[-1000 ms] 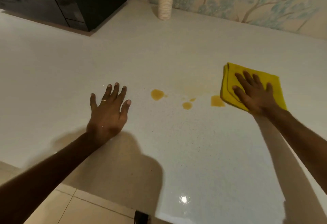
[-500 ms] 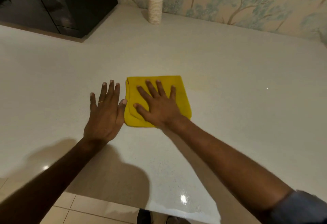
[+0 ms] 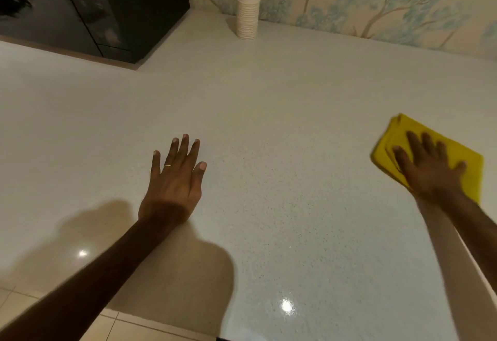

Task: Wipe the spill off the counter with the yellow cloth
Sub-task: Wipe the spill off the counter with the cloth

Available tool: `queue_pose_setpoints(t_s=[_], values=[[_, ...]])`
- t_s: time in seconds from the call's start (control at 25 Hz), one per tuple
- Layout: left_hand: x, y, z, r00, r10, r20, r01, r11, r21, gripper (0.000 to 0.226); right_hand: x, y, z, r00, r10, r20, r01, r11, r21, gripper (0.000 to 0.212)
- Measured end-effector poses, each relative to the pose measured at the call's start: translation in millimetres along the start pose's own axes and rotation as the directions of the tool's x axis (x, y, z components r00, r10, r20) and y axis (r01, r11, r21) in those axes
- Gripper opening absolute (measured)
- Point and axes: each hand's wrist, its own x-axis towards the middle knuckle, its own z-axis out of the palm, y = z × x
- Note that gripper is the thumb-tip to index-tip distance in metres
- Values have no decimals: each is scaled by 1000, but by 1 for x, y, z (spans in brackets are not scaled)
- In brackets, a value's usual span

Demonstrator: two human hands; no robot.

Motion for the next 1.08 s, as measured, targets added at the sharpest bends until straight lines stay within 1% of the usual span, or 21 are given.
queue_pose_setpoints(t_s=[0.08, 0.16, 0.2, 0.24, 0.28, 0.32, 0.4, 0.44, 0.48, 0.52, 0.56, 0.6, 0.64, 0.72, 0.84, 0.92, 0.96, 1.0, 1.08], values=[[2, 0, 1, 1000, -3, 15, 2, 1000, 10, 63, -52, 22, 5, 1000, -2, -30, 1, 999, -34, 86], [5, -2, 2, 1000, 12, 5, -12, 1000, -9, 65, -99, 8, 13, 999, -44, -6, 43, 998, -47, 86], [4, -4, 3, 1000, 21, -4, -21, 999, -30, 65, -120, -13, 20, 994, -109, 11, 109, 993, -50, 84], [4, -4, 2, 999, 31, -18, -32, 997, -67, 65, -140, -42, 27, 978, -207, 19, 208, 976, -65, 82], [2, -5, 2, 999, 41, -34, -45, 993, -111, 66, -159, -75, 36, 944, -329, 25, 330, 941, -74, 79], [1, -5, 1, 995, 61, -77, -71, 988, -136, 65, -175, -112, 47, 891, -453, 30, 454, 889, -64, 76], [-3, -5, 3, 957, 145, -253, -165, 984, -60, 61, -189, -189, 69, 768, -640, 23, 641, 767, -28, 73], [-3, -5, 4, 929, 163, -331, -188, 981, -47, 58, -186, -229, 76, 717, -697, 16, 697, 717, -5, 72], [-2, -5, 1, 931, 103, -349, -158, 978, -133, 58, -176, -268, 79, 678, -735, 20, 734, 679, 20, 72], [2, -4, -4, 943, 23, -333, -110, 963, -244, 61, -159, -305, 81, 649, -760, 39, 759, 650, 39, 72], [3, -4, -8, 950, -3, -313, -93, 952, -292, 62, -139, -339, 81, 630, -774, 67, 773, 633, 50, 73], [0, -4, -7, 947, 20, -320, -116, 952, -285, 62, -117, -367, 81, 618, -780, 99, 779, 624, 55, 74], [-3, -4, -7, 947, 58, -315, -136, 963, -233, 60, -91, -389, 81, 618, -776, 126, 776, 628, 58, 74], [-3, -4, -6, 959, 87, -269, -129, 981, -142, 59, -32, -413, 78, 650, -744, 155, 745, 664, 63, 75], [-2, -3, -2, 976, 68, -206, -87, 992, -88, 60, 72, -400, 65, 757, -637, 143, 631, 770, 92, 76], [3, -3, -3, 983, 57, -177, -73, 994, -81, 60, 146, -355, 50, 856, -505, 114, 495, 863, 106, 76], [4, -3, -3, 985, 53, -165, -66, 995, -74, 60, 180, -321, 43, 902, -423, 93, 413, 904, 106, 76], [5, -4, -2, 986, 54, -156, -64, 996, -64, 60, 209, -281, 36, 939, -337, 74, 329, 939, 100, 77], [6, -5, -1, 990, 54, -132, -61, 997, -52, 60, 247, -193, 20, 984, -167, 63, 163, 985, 65, 82]])
